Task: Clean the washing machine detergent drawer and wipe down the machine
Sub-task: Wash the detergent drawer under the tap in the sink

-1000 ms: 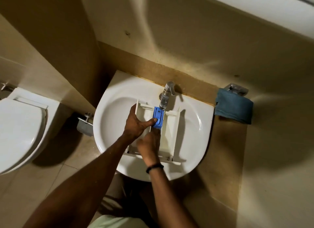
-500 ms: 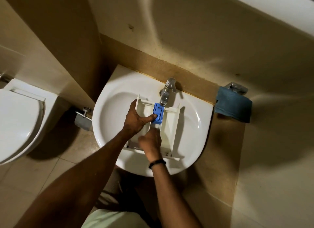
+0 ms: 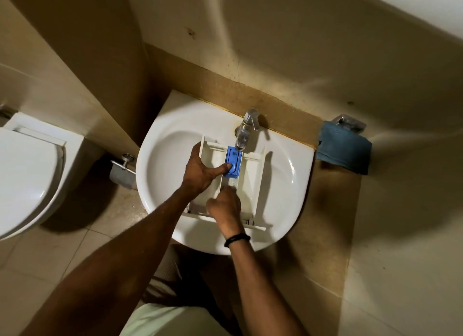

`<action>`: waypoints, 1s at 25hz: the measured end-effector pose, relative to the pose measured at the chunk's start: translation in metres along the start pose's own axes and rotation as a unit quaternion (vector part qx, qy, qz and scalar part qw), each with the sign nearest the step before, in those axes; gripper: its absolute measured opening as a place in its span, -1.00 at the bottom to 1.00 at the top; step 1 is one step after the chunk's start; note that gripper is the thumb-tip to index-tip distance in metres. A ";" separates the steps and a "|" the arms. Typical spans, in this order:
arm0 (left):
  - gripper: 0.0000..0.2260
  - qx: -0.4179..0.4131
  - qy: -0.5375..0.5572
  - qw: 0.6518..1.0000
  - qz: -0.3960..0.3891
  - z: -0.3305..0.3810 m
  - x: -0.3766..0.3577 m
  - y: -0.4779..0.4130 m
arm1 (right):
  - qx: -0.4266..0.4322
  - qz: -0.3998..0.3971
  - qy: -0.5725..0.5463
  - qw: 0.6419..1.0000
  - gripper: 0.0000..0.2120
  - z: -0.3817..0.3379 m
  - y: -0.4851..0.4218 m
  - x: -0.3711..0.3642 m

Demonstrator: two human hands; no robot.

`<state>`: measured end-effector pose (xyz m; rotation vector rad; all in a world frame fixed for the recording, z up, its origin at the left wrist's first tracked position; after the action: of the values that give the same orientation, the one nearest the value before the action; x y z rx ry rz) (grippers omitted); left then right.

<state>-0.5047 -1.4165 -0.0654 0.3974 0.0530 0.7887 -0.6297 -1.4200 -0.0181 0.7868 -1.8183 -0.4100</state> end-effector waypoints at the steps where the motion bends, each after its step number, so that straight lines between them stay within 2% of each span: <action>1: -0.10 0.000 0.001 1.000 0.001 -0.002 0.000 -0.002 | 0.001 0.030 -0.005 1.000 -0.49 -0.003 -0.003 0.006; 3: -0.10 0.008 -0.001 1.000 0.006 -0.006 0.000 0.000 | 0.014 0.083 -0.003 0.996 -0.42 -0.008 0.001 0.012; 5: -0.08 0.019 -0.012 1.000 0.006 -0.006 0.001 0.001 | 0.061 0.023 0.035 0.997 -0.54 -0.005 0.008 0.007; 7: -0.05 0.025 -0.013 1.000 0.003 -0.004 0.002 0.001 | 0.086 -0.042 0.029 0.995 -0.68 0.028 0.009 0.016; 9: -0.06 0.031 -0.017 0.999 -0.001 0.000 0.000 0.003 | 0.054 -0.027 0.004 0.998 -0.73 0.065 -0.002 0.049; 11: -0.09 0.040 -0.020 0.999 -0.002 0.002 -0.002 0.006 | 0.002 0.027 0.028 0.999 -0.92 0.085 -0.009 0.078; 12: -0.10 0.044 -0.020 0.999 -0.005 0.004 -0.002 0.008 | -0.036 0.048 0.031 0.998 -0.72 0.091 -0.009 0.084; 14: -0.08 0.049 -0.019 0.999 -0.009 0.005 -0.001 0.008 | -0.093 0.036 0.087 0.991 -0.27 0.095 -0.006 0.076; 16: -0.06 0.056 -0.020 0.998 -0.011 0.005 0.000 0.010 | -0.102 -0.006 0.161 0.982 0.14 0.089 0.000 0.060; 17: -0.08 0.062 -0.019 0.998 -0.013 0.002 0.001 0.011 | -0.100 -0.021 0.163 0.981 0.26 0.084 0.002 0.053; 21: -0.34 0.108 -0.019 0.994 -0.015 -0.005 0.002 0.021 | -0.118 -0.035 0.064 0.990 0.50 0.072 -0.003 0.037; 23: -0.41 0.114 -0.019 0.993 -0.014 -0.004 0.003 0.022 | -0.133 -0.019 0.059 0.989 0.51 0.070 -0.004 0.033; 25: -0.35 0.118 -0.012 0.993 -0.015 -0.003 0.003 0.021 | -0.131 -0.001 0.065 0.989 0.43 0.069 -0.005 0.036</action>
<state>-0.5171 -1.3999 -0.0604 0.6295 0.1308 0.7491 -0.6992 -1.4540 -0.0220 0.6171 -1.6033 -0.5733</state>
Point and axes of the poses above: each hand's wrist, its own y-axis away from the middle knuckle, its own x-axis out of the back of the hand, z = x × y, the point moved 7 cm from there along -y, towards the middle knuckle, and after that the axes turned 8 degrees about y, right-handed, at the moved point
